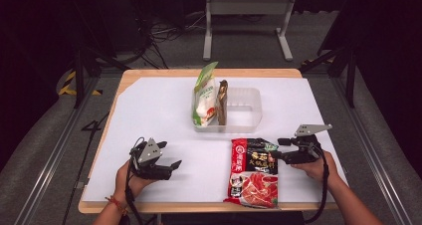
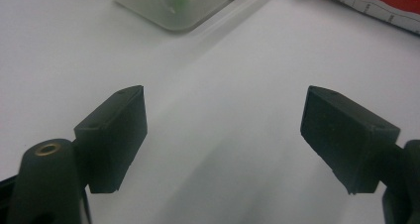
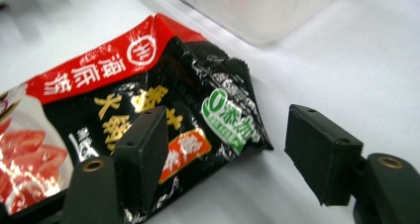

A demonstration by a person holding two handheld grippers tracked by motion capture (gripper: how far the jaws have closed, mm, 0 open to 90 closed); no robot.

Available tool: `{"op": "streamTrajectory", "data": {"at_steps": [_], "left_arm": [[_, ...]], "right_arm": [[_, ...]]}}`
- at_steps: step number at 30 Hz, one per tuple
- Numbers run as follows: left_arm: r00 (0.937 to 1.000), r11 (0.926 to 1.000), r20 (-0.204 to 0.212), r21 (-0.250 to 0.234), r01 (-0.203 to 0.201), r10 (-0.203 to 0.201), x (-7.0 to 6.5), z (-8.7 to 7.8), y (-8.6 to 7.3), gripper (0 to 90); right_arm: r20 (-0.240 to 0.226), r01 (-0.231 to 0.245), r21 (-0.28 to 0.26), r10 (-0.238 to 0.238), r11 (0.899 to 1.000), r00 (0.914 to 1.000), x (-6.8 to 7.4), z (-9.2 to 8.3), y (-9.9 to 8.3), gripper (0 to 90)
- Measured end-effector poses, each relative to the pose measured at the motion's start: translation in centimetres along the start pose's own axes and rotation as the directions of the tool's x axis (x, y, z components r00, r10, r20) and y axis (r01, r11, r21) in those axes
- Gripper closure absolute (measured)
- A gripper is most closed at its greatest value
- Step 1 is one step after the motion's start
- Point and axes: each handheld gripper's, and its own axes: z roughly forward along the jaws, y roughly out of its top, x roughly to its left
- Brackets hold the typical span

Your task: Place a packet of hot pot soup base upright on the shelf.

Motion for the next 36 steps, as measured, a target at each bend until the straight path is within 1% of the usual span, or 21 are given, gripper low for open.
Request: {"op": "streamTrajectory", "data": {"at_steps": [3, 5, 7, 9, 11, 12, 13, 14, 15, 17, 18, 20, 22, 25, 26, 28, 29, 31, 32, 34, 36], "left_arm": [[1.0, 1.0, -0.002, 0.008, -0.005, 0.005, -0.1, 0.1, 0.0, 18.6], [1.0, 0.9999, -0.003, 0.01, -0.009, 0.009, -0.2, 0.2, 0.0, 18.6], [1.0, 0.9999, -0.001, 0.012, -0.009, 0.009, -0.2, 0.2, 0.0, 18.5], [1.0, 0.9999, -0.001, 0.013, -0.007, 0.007, -0.1, 0.3, 0.0, 18.4], [1.0, 0.9999, -0.001, 0.014, -0.005, 0.005, -0.1, 0.3, 0.0, 18.4], [1.0, 0.9999, -0.001, 0.014, -0.005, 0.005, -0.1, 0.3, 0.0, 18.4], [1.0, 0.9999, -0.001, 0.014, -0.005, 0.005, -0.1, 0.3, 0.0, 18.4], [1.0, 0.9999, 0.0, 0.013, -0.006, 0.006, -0.1, 0.3, 0.0, 18.4], [1.0, 0.9999, 0.0, 0.013, -0.007, 0.007, -0.1, 0.3, 0.0, 18.4], [0.9999, 0.9998, -0.001, 0.015, -0.011, 0.011, -0.2, 0.3, 0.0, 18.4], [0.9999, 0.9998, -0.002, 0.015, -0.012, 0.012, -0.2, 0.3, 0.0, 18.4], [0.9999, 0.9997, -0.004, 0.018, -0.015, 0.015, -0.1, 0.3, 0.0, 18.4], [0.9999, 0.9996, -0.002, 0.022, -0.017, 0.017, -0.1, 0.4, -0.1, 18.4], [0.9997, 0.9994, -0.004, 0.027, -0.023, 0.023, -0.1, 0.4, -0.1, 18.4], [0.9996, 0.9992, -0.004, 0.029, -0.027, 0.027, -0.1, 0.4, -0.1, 18.4], [0.9996, 0.9992, -0.005, 0.032, -0.026, 0.026, -0.1, 0.5, -0.1, 18.4], [0.9996, 0.9991, -0.005, 0.032, -0.028, 0.028, -0.2, 0.5, 0.0, 18.4], [0.9994, 0.9988, -0.005, 0.033, -0.035, 0.035, -0.2, 0.5, 0.0, 18.5], [0.9991, 0.9986, -0.006, 0.035, -0.041, 0.041, -0.2, 0.5, 0.0, 18.5], [0.9989, 0.9984, -0.01, 0.034, -0.045, 0.046, -0.3, 0.4, 0.1, 18.5], [0.9991, 0.9985, -0.009, 0.034, -0.041, 0.042, -0.2, 0.4, 0.0, 18.5]], "right_arm": [[-0.015, -0.048, 0.004, 0.048, 0.999, 0.9987, -0.7, 0.8, 0.3, 30.6], [-0.037, -0.07, -0.005, 0.07, 0.998, 0.9969, -1.2, 1.3, 0.4, 31.0], [-0.054, -0.081, 0.012, 0.081, 0.997, 0.9952, -1.6, 1.9, 0.6, 29.9], [-0.069, -0.102, 0.022, 0.104, 0.995, 0.9922, -1.9, 2.5, 0.6, 29.1], [-0.073, -0.116, 0.037, 0.119, 0.992, 0.9902, -2.2, 3.1, 0.7, 28.2], [-0.073, -0.12, 0.039, 0.122, 0.992, 0.9899, -2.3, 3.2, 0.9, 27.7], [-0.086, -0.128, 0.031, 0.131, 0.991, 0.9877, -2.3, 3.3, 1.0, 28.2], [-0.105, -0.139, 0.035, 0.142, 0.99, 0.9843, -2.3, 3.5, 1.2, 28.1], [-0.114, -0.139, 0.047, 0.143, 0.989, 0.9831, -2.3, 3.8, 1.3, 27.9], [-0.114, -0.128, 0.053, 0.134, 0.99, 0.9844, -1.9, 4.2, 1.5, 27.8], [-0.125, -0.138, 0.055, 0.144, 0.989, 0.9817, -1.7, 4.4, 1.5, 27.6], [-0.121, -0.137, 0.056, 0.143, 0.989, 0.9823, -1.5, 4.6, 1.6, 28.6], [-0.134, -0.131, 0.058, 0.137, 0.99, 0.9813, -1.3, 4.8, 1.7, 32.4], [-0.142, -0.108, 0.065, 0.117, 0.992, 0.9829, -0.9, 5.0, 1.7, 39.9], [-0.13, -0.099, 0.068, 0.107, 0.993, 0.9857, -0.7, 5.0, 1.7, 42.2], [-0.116, -0.104, 0.069, 0.112, 0.992, 0.987, -0.6, 5.0, 1.7, 45.2], [-0.12, -0.112, 0.069, 0.119, 0.991, 0.9856, -0.7, 5.0, 1.6, 48.6], [-0.137, -0.138, 0.071, 0.147, 0.988, 0.9796, -0.9, 4.9, 1.5, 55.8], [-0.143, -0.149, 0.074, 0.158, 0.986, 0.977, -1.0, 4.9, 1.5, 57.5], [-0.15, -0.159, 0.071, 0.168, 0.985, 0.9744, -1.1, 4.9, 1.4, 60.7], [-0.153, -0.165, 0.057, 0.172, 0.985, 0.9731, -1.1, 4.7, 1.4, 66.5]]}}
